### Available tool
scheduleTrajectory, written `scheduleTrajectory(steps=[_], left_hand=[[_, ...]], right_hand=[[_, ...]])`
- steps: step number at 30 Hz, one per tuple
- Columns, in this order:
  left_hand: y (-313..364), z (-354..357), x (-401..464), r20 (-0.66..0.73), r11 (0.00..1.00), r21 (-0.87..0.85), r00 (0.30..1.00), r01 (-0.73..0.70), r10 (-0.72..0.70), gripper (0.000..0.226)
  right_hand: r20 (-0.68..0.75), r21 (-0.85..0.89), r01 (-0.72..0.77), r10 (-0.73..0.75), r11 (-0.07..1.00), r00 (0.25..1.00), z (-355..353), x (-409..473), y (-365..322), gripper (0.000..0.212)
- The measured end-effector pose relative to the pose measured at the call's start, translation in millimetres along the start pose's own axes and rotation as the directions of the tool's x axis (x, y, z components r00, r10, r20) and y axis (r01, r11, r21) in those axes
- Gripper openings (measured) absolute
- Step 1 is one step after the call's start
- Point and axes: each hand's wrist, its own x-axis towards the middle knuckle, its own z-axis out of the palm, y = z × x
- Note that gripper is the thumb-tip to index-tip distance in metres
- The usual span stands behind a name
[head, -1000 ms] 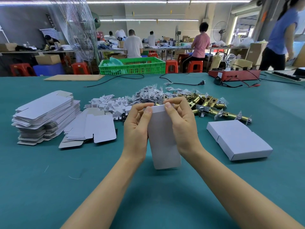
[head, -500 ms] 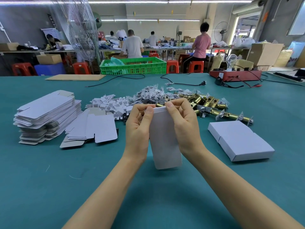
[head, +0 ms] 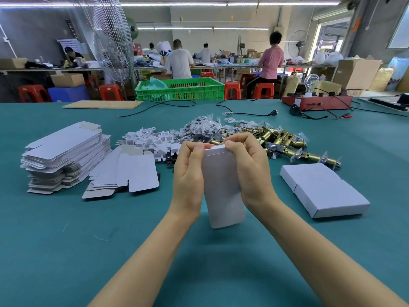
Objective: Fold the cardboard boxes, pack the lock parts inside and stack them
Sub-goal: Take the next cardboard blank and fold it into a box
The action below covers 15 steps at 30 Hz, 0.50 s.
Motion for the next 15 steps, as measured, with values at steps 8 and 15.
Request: scheduleTrajectory(steps=[8, 15], left_hand=[[4.2, 0.0, 2.9, -0.035, 0.998, -0.018, 0.997, 0.068, -0.068, 0.021], [4.5, -1.7, 2.9, 0.012, 0.992, -0.099, 0.997, 0.075, -0.074, 0.017]], right_hand=[[-0.007, -0.048, 0.008, -0.008, 0.999, 1.0, 3.8, -2.4, -1.8, 0.01], [0.008, -0.056, 0.011, -0.011, 0.998, 1.0, 4.6, -2.0, -2.3, 0.007]])
